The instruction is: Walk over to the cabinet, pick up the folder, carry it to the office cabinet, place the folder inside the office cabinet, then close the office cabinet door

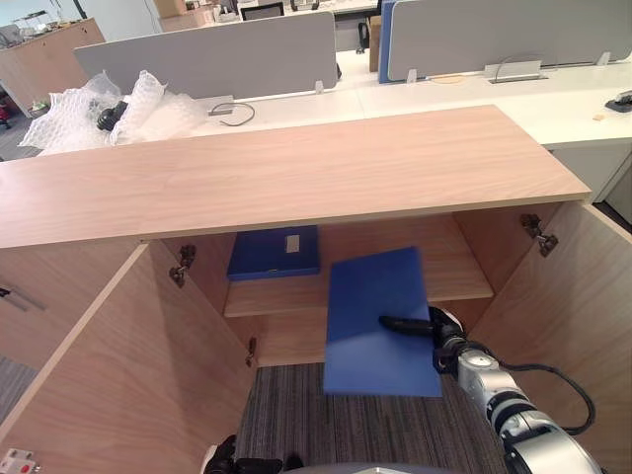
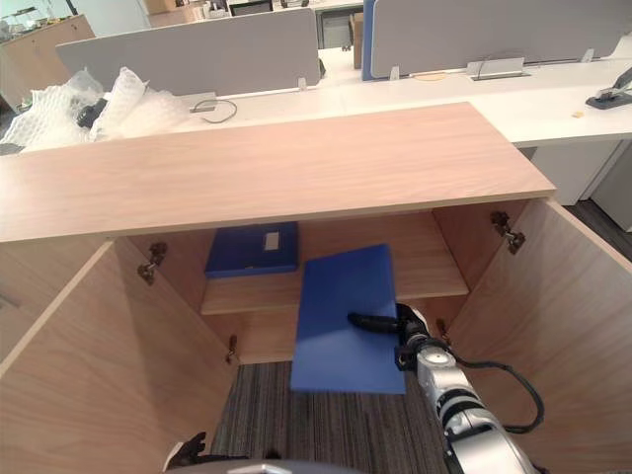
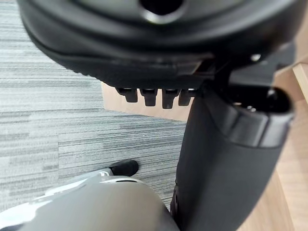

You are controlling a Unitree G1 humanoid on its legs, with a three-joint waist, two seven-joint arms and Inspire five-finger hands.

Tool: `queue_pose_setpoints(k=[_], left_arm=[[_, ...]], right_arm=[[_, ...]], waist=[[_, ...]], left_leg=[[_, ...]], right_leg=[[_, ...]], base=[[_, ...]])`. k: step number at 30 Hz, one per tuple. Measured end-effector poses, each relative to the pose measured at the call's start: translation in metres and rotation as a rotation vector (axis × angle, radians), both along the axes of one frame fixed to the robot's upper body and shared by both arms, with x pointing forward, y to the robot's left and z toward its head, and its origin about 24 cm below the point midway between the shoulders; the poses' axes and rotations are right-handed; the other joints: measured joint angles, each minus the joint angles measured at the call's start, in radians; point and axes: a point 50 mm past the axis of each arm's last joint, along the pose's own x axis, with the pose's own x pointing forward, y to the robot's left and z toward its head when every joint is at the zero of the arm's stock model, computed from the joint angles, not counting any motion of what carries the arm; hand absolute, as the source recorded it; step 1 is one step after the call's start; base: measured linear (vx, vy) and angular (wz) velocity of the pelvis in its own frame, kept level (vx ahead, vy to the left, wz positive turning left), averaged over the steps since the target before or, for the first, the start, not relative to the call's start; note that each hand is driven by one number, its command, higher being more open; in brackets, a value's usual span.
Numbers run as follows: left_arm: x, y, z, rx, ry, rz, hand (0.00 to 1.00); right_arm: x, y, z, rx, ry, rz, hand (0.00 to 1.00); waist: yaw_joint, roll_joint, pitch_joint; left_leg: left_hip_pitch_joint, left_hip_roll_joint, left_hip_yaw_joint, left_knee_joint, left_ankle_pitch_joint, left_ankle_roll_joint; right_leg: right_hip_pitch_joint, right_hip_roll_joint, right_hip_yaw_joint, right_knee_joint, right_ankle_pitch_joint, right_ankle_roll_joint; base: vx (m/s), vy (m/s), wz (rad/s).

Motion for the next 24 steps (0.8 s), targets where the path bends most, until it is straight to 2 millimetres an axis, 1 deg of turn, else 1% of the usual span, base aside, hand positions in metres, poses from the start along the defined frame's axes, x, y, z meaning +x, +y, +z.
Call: queue_pose_setpoints(k=[3,5,7,8,10,12,13,14,15,16,17,18,19,21,22,23,24], left_arm=[[-0.005,0.0,-0.001,-0.012,0.006,0.08,1.0],[-0.005,-0.001,-0.001,-0.021,-0.001,0.114,1.0],[-0.001,-0.003,0.001,-0.03,-0.031,0.177,1.0],[0.001,-0.003,0.001,-0.03,-0.04,0.186,1.0],[0.011,-0.005,0.004,-0.042,-0.092,0.257,1.0],[0.017,-0.007,0.007,-0.043,-0.128,0.285,1.0],[0.025,-0.008,0.01,-0.056,-0.169,0.31,1.0],[0.027,-0.009,0.011,-0.059,-0.183,0.318,1.0],[0.03,-0.008,0.013,-0.06,-0.202,0.326,1.0],[0.032,-0.008,0.014,-0.061,-0.209,0.33,1.0],[0.032,-0.008,0.014,-0.063,-0.207,0.33,1.0],[0.032,-0.009,0.013,-0.065,-0.206,0.33,1.0],[0.032,-0.009,0.013,-0.072,-0.208,0.342,1.0],[0.031,-0.01,0.013,-0.081,-0.204,0.353,1.0],[0.033,-0.009,0.013,-0.079,-0.21,0.353,1.0],[0.035,-0.009,0.014,-0.081,-0.212,0.352,1.0],[0.038,-0.009,0.014,-0.082,-0.216,0.351,1.0]], right_arm=[[0.005,0.002,-0.001,0.249,-0.003,-0.287,0.0],[0.012,0.0,0.004,0.358,-0.036,-0.405,0.0],[0.029,-0.006,0.022,0.545,-0.148,-0.593,0.0],[0.034,-0.007,0.027,0.591,-0.186,-0.637,0.0],[0.054,-0.014,0.056,0.78,-0.364,-0.812,0.0],[0.067,-0.018,0.079,0.867,-0.472,-0.865,0.0],[0.079,-0.022,0.104,0.9,-0.559,-0.869,0.0],[0.084,-0.023,0.113,0.907,-0.588,-0.86,0.0],[0.092,-0.024,0.131,0.923,-0.636,-0.836,0.0],[0.098,-0.023,0.144,0.936,-0.667,-0.817,0.0],[0.104,-0.022,0.16,0.95,-0.704,-0.793,0.0],[0.106,-0.024,0.168,0.953,-0.725,-0.784,0.0],[0.111,-0.028,0.19,0.961,-0.788,-0.757,0.0],[0.118,-0.033,0.222,0.969,-0.864,-0.716,0.0],[0.122,-0.039,0.25,0.967,-0.923,-0.683,0.0],[0.123,-0.043,0.264,0.962,-0.953,-0.667,0.0],[0.124,-0.049,0.29,0.942,-1.012,-0.639,0.0]], waist=[[0.001,0.006,0.005],[0.012,0.012,0.014],[0.022,0.024,0.053],[0.022,0.024,0.066],[0.032,0.035,0.117],[0.04,0.045,0.149],[0.047,0.055,0.17],[0.048,0.059,0.177],[0.049,0.062,0.194],[0.049,0.066,0.208],[0.048,0.076,0.232],[0.047,0.081,0.243],[0.049,0.084,0.269],[0.049,0.084,0.298],[0.052,0.087,0.328],[0.053,0.087,0.344],[0.058,0.085,0.368]], left_leg=[[0.0,-0.005,-0.018,0.0,0.0,0.0],[-0.001,-0.007,-0.019,0.001,0.0,0.001],[-0.012,-0.017,-0.027,0.017,-0.005,0.009],[-0.023,-0.023,-0.032,0.033,-0.009,0.014],[-0.094,-0.039,-0.042,0.135,-0.049,0.029],[-0.161,-0.044,-0.042,0.24,-0.094,0.038],[-0.243,-0.051,-0.04,0.364,-0.145,0.047],[-0.273,-0.055,-0.039,0.408,-0.165,0.05],[-0.327,-0.063,-0.035,0.491,-0.199,0.053],[-0.363,-0.067,-0.029,0.551,-0.227,0.055],[-0.408,-0.068,-0.024,0.621,-0.258,0.059],[-0.429,-0.069,-0.024,0.654,-0.272,0.06],[-0.494,-0.074,-0.018,0.736,-0.3,0.068],[-0.577,-0.077,-0.013,0.83,-0.33,0.077],[-0.64,-0.08,-0.008,0.901,-0.35,0.084],[-0.669,-0.081,-0.003,0.932,-0.359,0.089],[-0.726,-0.083,0.008,0.987,-0.373,0.096]], right_leg=[[0.015,-0.003,-0.018,-0.011,0.0,0.0],[0.015,-0.006,-0.02,-0.011,-0.001,0.001],[0.011,-0.017,-0.028,0.004,-0.006,0.008],[0.006,-0.025,-0.033,0.017,-0.012,0.011],[-0.055,-0.054,-0.035,0.114,-0.042,0.022],[-0.12,-0.078,-0.03,0.217,-0.077,0.027],[-0.199,-0.1,-0.016,0.338,-0.117,0.033],[-0.227,-0.109,-0.009,0.382,-0.134,0.037],[-0.278,-0.129,0.003,0.458,-0.172,0.041],[-0.313,-0.14,0.017,0.509,-0.2,0.044],[-0.349,-0.151,0.025,0.566,-0.233,0.048],[-0.368,-0.156,0.029,0.597,-0.246,0.051],[-0.434,-0.172,0.048,0.681,-0.276,0.058],[-0.522,-0.184,0.077,0.775,-0.306,0.069],[-0.587,-0.194,0.1,0.848,-0.327,0.078],[-0.619,-0.199,0.112,0.881,-0.336,0.084],[-0.683,-0.205,0.137,0.941,-0.352,0.095]], base=[[-0.01,0.003,0.14],[-0.01,0.01,0.08],[-0.03,0.018,0.11],[-0.05,0.026,0.23],[-0.08,0.044,0.15],[-0.1,0.052,0.04],[-0.13,0.046,0.03],[-0.14,0.041,0.02],[-0.17,0.038,-0.01],[-0.2,0.044,-0.03],[-0.21,0.052,-0.02],[-0.24,0.068,0.03],[-0.19,0.06,0.05],[-0.17,0.058,0.01],[-0.13,0.051,0.0],[-0.17,0.085,0.0],[-0.17,0.096,-0.03]])
